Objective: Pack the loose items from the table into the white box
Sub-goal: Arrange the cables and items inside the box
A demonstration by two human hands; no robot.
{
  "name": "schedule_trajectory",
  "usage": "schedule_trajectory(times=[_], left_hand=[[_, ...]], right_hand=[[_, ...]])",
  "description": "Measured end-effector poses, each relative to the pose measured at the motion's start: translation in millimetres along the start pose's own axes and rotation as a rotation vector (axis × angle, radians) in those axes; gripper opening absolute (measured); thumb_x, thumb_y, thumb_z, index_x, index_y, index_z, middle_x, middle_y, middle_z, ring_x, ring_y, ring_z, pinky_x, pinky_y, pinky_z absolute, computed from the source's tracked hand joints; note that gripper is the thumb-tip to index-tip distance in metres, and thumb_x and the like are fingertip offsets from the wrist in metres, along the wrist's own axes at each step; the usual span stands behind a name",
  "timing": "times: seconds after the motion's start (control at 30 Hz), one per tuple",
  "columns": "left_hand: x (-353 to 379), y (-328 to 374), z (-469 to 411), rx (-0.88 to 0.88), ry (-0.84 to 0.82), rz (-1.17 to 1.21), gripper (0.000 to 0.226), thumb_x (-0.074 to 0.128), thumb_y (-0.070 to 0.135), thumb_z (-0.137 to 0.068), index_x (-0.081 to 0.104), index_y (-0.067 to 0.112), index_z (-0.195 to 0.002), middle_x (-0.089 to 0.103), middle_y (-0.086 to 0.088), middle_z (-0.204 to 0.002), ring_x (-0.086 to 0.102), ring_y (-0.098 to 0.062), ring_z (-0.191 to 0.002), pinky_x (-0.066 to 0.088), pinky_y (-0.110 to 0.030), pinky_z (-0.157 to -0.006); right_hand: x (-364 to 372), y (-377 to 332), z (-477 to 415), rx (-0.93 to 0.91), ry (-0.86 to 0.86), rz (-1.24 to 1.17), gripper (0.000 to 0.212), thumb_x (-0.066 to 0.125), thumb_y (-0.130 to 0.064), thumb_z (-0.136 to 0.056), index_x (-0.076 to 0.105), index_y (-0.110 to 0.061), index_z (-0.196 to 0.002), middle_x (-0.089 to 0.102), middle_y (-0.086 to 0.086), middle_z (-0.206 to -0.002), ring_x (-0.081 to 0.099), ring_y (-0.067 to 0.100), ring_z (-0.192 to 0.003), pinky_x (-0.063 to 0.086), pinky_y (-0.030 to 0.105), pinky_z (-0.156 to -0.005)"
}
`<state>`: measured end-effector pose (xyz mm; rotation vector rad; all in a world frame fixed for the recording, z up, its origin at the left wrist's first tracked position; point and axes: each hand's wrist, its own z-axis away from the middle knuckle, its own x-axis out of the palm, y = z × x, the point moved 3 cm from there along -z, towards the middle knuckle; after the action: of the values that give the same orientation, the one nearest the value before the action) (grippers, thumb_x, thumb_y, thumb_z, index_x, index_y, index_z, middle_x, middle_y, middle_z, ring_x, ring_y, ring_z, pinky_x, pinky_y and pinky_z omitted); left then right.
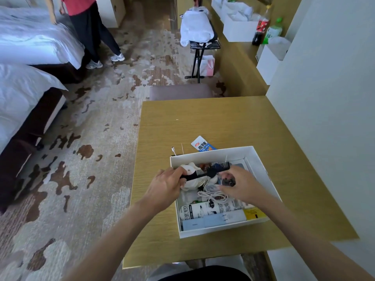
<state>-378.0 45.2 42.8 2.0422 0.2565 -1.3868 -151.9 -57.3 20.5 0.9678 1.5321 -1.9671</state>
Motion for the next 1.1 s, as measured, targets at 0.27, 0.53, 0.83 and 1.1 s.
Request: schedule_trajectory(times=[0.27,0.53,0.83,1.1], left_hand=[[23,16,-7,0.104,-0.064,-0.001,0.011,0.055,0.016,-0.084,0.063,0.012,-0.091,0.068,-0.004,-0.074,0.060,-0.025,-0.072,0.044,-0.034,-0.072],[44,21,-6,0.122,-0.315,0.010,0.039,0.041,0.062,-0.086,0.056,0.029,-0.100,0.068,0.013,-0.087,0.058,-0.008,-0.085,0.036,-0.030,-0.091],[57,28,-18,0.173,-0.531,-0.155,0.023,0.044,0.030,-0.089,0.054,0.022,-0.109,0.071,-0.004,-0.087,0.062,-0.024,-0.079,0.041,-0.036,-0.089],[25,13,-29,0.072,-0.470,0.101,0.031,0.044,0.048,-0.092,0.066,0.027,-0.094,0.071,0.010,-0.084,0.059,-0.004,-0.071,0.043,-0.024,-0.064]], right_hand=[[-23,0,7,-0.046,-0.180,-0.119,0.014,0.069,-0.030,-0.084,0.069,-0.041,-0.093,0.070,-0.016,-0.086,0.065,0.005,-0.077,0.052,0.023,-0.064],[-32,24,24,-0.040,-0.383,0.151,0.013,0.070,-0.023,-0.085,0.070,-0.036,-0.084,0.068,-0.016,-0.082,0.061,0.001,-0.079,0.049,0.022,-0.072],[-30,28,32,-0.055,-0.410,0.402,0.007,0.066,-0.027,-0.087,0.070,-0.029,-0.091,0.063,-0.014,-0.092,0.057,0.003,-0.082,0.048,0.024,-0.074],[-2,4,27,-0.178,-0.417,0.306,0.016,0.063,-0.027,-0.088,0.070,-0.024,-0.102,0.066,-0.010,-0.100,0.059,0.006,-0.091,0.051,0.030,-0.083]])
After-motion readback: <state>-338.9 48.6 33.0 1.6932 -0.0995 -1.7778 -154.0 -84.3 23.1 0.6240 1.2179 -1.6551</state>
